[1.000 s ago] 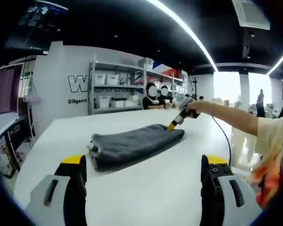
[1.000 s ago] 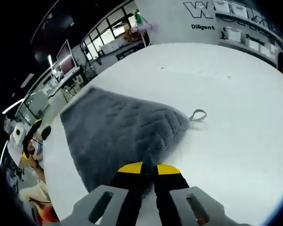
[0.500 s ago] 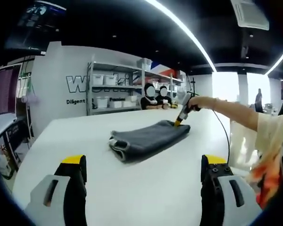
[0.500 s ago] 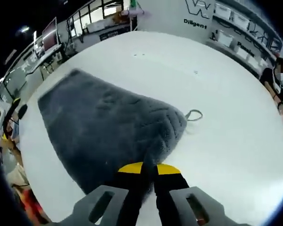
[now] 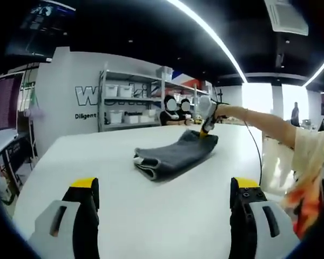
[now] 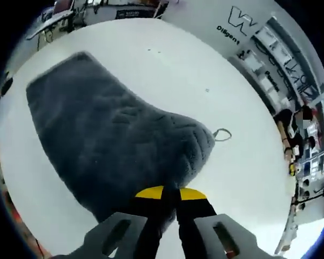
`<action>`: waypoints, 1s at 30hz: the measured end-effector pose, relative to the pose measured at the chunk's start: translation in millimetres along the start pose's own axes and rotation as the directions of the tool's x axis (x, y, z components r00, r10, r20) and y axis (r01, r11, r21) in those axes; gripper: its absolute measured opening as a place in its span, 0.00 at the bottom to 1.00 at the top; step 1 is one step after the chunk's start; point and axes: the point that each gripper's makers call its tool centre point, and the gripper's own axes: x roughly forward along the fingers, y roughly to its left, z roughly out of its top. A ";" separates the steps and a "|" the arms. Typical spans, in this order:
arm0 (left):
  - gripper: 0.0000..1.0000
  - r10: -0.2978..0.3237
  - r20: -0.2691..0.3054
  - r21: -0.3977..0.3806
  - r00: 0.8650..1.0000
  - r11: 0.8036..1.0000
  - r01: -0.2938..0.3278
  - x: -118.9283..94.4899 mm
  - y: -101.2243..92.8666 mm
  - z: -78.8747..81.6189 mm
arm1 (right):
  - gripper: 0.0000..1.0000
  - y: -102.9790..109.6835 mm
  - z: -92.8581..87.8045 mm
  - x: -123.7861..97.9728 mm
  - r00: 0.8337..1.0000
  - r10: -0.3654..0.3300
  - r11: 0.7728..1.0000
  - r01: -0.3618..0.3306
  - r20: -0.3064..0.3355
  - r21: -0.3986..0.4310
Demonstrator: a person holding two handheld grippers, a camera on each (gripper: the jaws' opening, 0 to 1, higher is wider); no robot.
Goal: Fold the towel on the table until its edges align and the towel forms a compact rectangular stack.
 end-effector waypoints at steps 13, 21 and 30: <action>0.99 -0.004 0.004 0.001 1.000 1.000 0.004 -1.5 -1.5 -0.7 | 0.04 -5.0 60.8 -46.4 0.996 -0.083 0.987 0.085 0.021 -0.140; 0.99 -0.013 -0.001 0.005 1.000 1.000 0.013 -0.1 -3.0 -0.8 | 0.03 4.6 96.4 -65.8 0.993 -0.107 0.971 0.113 0.039 -0.209; 0.99 -0.027 -0.009 0.009 1.000 1.000 0.027 1.9 -4.7 -2.0 | 0.03 31.7 126.9 -76.4 0.994 -0.096 0.956 0.104 0.043 -0.273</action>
